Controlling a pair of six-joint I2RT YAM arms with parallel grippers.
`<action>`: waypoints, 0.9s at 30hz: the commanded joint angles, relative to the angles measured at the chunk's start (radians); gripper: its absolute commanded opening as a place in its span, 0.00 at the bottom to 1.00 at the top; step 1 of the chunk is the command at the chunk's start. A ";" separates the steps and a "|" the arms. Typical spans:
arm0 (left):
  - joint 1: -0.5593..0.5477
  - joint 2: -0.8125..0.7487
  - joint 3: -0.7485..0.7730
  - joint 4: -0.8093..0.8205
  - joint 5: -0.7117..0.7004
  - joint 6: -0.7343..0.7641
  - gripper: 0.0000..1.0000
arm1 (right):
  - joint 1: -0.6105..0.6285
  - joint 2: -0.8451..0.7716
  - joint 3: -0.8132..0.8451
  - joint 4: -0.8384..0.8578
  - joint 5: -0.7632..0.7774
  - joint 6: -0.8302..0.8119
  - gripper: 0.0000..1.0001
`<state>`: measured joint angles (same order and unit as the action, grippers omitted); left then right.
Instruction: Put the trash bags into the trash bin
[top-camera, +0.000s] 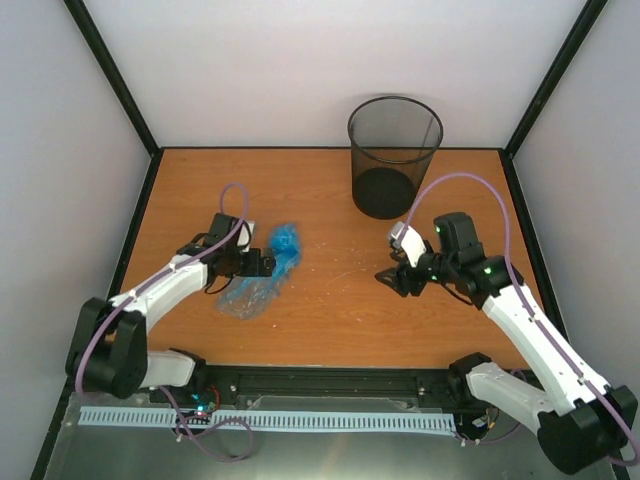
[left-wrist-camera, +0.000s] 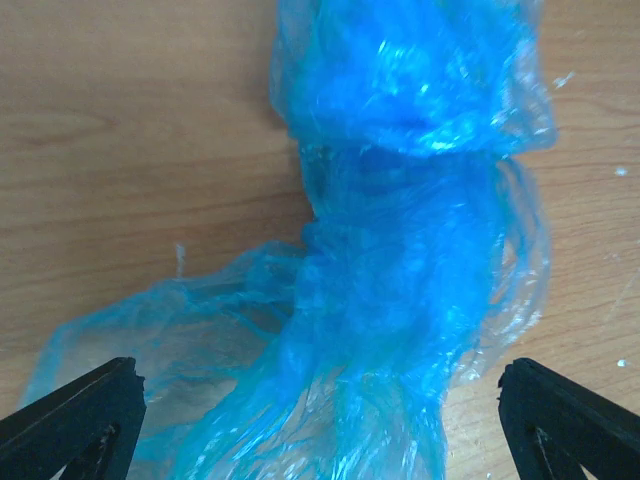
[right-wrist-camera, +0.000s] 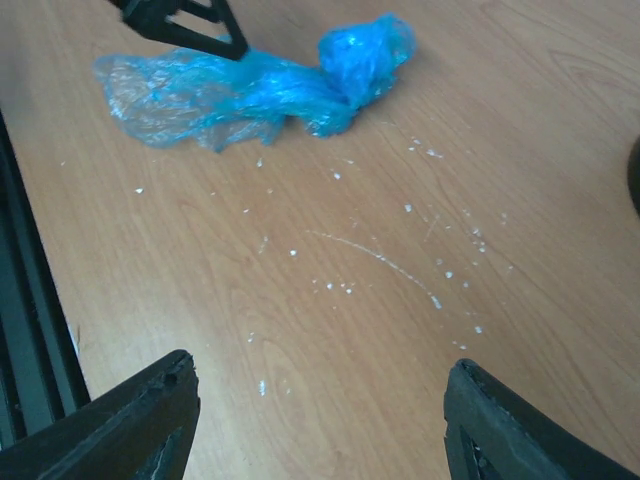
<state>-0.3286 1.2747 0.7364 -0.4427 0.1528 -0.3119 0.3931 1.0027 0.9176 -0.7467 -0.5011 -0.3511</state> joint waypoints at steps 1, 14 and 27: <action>-0.066 0.113 0.044 -0.012 0.019 -0.125 0.97 | 0.006 -0.082 -0.095 0.081 -0.067 -0.025 0.67; -0.497 0.251 0.278 0.052 -0.125 -0.278 0.98 | 0.004 -0.148 -0.103 0.104 -0.033 -0.009 0.67; -0.523 -0.247 -0.264 0.310 -0.084 -0.390 0.93 | 0.004 -0.055 -0.113 0.101 0.018 -0.097 0.65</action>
<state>-0.8375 1.1252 0.5426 -0.2611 0.0238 -0.6559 0.3935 0.9188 0.8131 -0.6540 -0.5137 -0.3832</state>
